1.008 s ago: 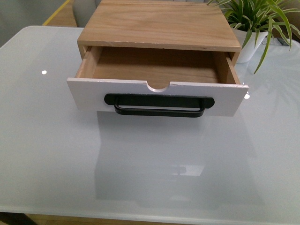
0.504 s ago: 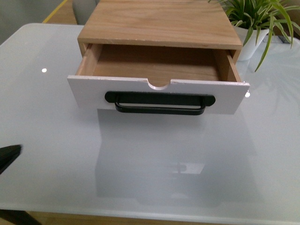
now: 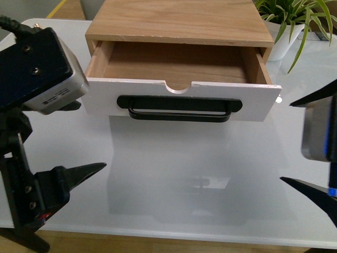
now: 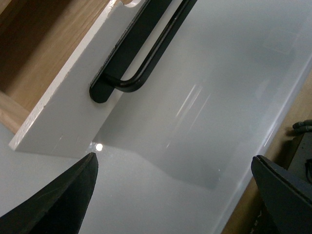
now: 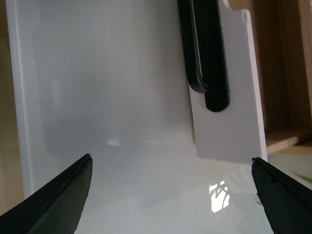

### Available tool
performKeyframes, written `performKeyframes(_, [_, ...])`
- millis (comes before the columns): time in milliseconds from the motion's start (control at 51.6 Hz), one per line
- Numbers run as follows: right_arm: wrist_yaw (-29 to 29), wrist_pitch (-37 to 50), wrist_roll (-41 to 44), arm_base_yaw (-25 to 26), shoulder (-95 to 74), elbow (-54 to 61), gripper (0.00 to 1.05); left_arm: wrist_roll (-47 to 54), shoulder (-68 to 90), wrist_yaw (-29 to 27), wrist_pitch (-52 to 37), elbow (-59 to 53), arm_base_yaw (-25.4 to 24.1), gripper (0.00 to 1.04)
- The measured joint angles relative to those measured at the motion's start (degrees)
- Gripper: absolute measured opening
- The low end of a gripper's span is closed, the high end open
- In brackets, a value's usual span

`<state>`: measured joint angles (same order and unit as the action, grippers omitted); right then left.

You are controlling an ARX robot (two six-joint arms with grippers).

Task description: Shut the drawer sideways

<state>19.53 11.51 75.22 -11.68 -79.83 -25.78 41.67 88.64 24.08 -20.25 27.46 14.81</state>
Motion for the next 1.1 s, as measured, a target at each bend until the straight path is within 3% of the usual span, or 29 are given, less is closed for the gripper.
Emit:
performKeyframes(407, [0.42, 1.33, 4.04, -4.98, -9.70, -4.59, 0.96, 0.92, 8.59, 4.61, -3.43, 7.02, 1.88, 0.96])
performKeyframes(1105, [1.49, 3.13, 5.66, -5.31, -18.08, -9.49, 0.96, 1.11, 18.25, 6.21, -3.67, 14.56, 4.24, 0.96])
